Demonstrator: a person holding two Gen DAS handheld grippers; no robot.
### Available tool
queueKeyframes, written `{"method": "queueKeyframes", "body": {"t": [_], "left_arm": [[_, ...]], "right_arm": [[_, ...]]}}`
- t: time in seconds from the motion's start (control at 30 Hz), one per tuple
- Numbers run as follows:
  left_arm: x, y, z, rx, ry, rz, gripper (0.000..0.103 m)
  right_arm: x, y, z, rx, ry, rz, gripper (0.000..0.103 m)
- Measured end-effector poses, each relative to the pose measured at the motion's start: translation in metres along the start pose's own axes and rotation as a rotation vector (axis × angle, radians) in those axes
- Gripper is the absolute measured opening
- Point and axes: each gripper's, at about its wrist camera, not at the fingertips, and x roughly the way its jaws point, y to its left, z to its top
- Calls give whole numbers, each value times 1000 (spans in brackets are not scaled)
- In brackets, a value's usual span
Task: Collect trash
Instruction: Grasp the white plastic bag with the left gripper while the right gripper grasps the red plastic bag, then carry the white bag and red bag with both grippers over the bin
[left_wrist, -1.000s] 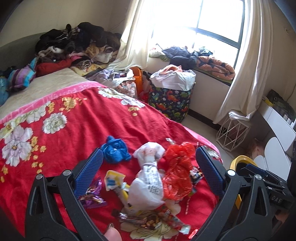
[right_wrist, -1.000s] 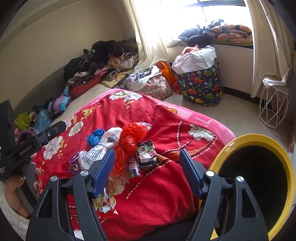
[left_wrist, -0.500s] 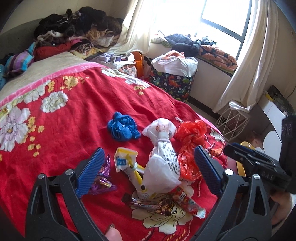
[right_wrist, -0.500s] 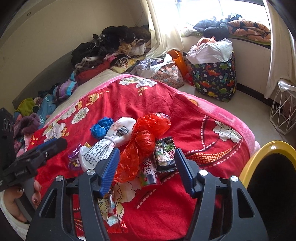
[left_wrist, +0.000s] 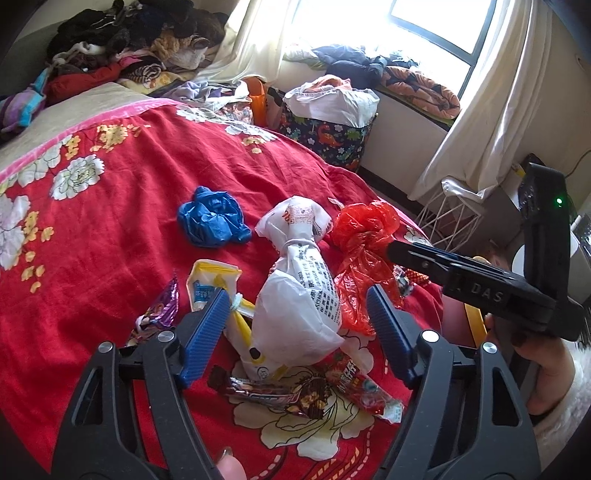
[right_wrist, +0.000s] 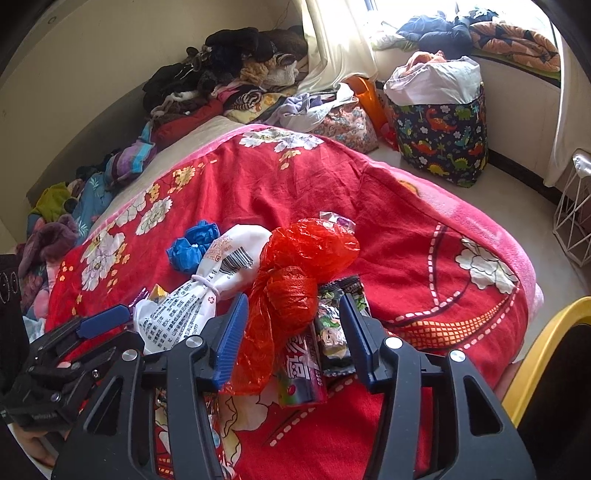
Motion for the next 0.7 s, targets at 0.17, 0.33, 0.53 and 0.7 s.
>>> {"method": "queueKeyframes", "body": {"t": [0.17, 0.33, 0.53, 0.7], "left_arm": [[5, -5, 0, 9, 10, -4, 60], [11, -6, -4, 11, 34, 5, 48], [12, -4, -6, 10, 41, 9, 30], [0, -3, 1, -14, -8, -24, 26]], "right_arm": [[16, 0, 5, 5, 34, 21, 37], [25, 2, 4, 3, 50, 31, 24], [7, 6, 1, 9, -15, 33, 22], [-18, 0, 0, 38, -73, 36, 21]]}}
